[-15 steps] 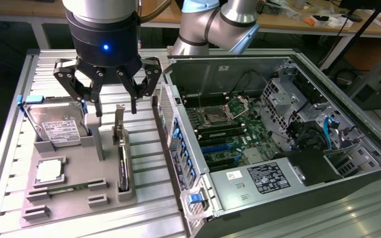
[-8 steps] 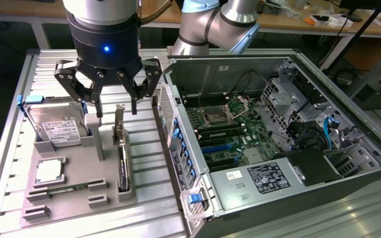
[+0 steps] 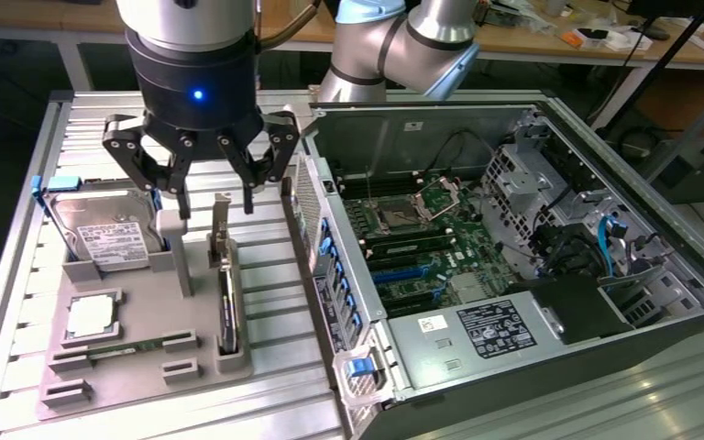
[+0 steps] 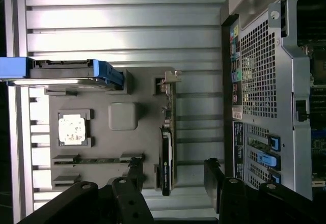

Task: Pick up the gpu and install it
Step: 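Pick up the gpu and move the gpu toward the slot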

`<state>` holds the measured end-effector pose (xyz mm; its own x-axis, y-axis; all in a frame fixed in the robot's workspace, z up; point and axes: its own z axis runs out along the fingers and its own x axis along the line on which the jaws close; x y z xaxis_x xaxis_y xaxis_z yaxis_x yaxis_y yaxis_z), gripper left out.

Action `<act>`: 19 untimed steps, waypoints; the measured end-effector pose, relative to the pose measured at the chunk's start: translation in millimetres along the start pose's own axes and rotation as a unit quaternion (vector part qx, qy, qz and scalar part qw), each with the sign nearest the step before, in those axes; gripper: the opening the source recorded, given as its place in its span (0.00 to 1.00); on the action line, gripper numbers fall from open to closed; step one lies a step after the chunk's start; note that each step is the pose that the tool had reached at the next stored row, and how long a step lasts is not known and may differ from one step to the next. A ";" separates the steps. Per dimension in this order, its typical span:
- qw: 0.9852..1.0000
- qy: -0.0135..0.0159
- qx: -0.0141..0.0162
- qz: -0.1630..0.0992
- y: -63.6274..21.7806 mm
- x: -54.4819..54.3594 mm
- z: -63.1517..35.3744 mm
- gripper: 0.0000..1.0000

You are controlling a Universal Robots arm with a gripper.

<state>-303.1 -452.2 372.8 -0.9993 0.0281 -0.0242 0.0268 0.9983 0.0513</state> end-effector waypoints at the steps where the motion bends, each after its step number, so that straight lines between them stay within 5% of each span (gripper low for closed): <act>1: 1.000 0.000 0.000 0.000 0.0 0.0 0.4 0.60; 15: 1.000 0.000 0.000 0.000 -0.3 -0.2 5.8 0.60; 19: 1.000 0.000 0.000 0.000 -0.7 -0.1 14.3 0.60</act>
<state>-302.7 -452.3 358.5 -0.9993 0.0273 -0.0241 0.0261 0.9983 0.0512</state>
